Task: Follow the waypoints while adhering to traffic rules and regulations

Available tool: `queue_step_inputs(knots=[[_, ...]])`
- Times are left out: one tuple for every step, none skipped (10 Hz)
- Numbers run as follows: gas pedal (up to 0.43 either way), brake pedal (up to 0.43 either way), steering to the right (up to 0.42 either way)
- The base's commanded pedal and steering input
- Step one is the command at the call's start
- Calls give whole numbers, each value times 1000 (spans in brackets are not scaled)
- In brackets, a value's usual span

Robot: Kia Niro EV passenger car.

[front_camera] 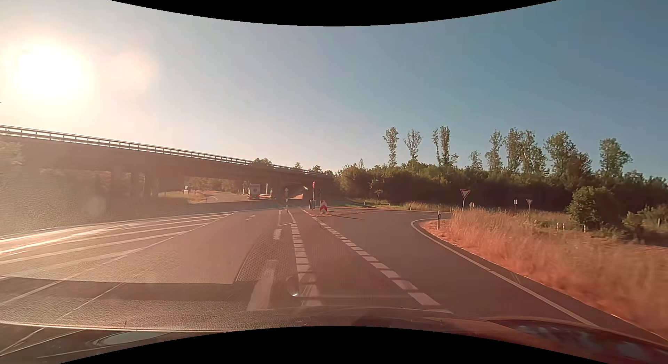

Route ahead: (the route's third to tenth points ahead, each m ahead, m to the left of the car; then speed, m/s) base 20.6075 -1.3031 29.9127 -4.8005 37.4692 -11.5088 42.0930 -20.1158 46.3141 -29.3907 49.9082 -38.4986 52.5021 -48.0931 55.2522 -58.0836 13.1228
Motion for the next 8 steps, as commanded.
queue_step_inputs(knots=[[0, 232, 41], [0, 226, 41], [0, 220, 45], [0, 213, 51], [0, 207, 55], [0, 207, 55], [0, 207, 57], [0, 201, 63]])
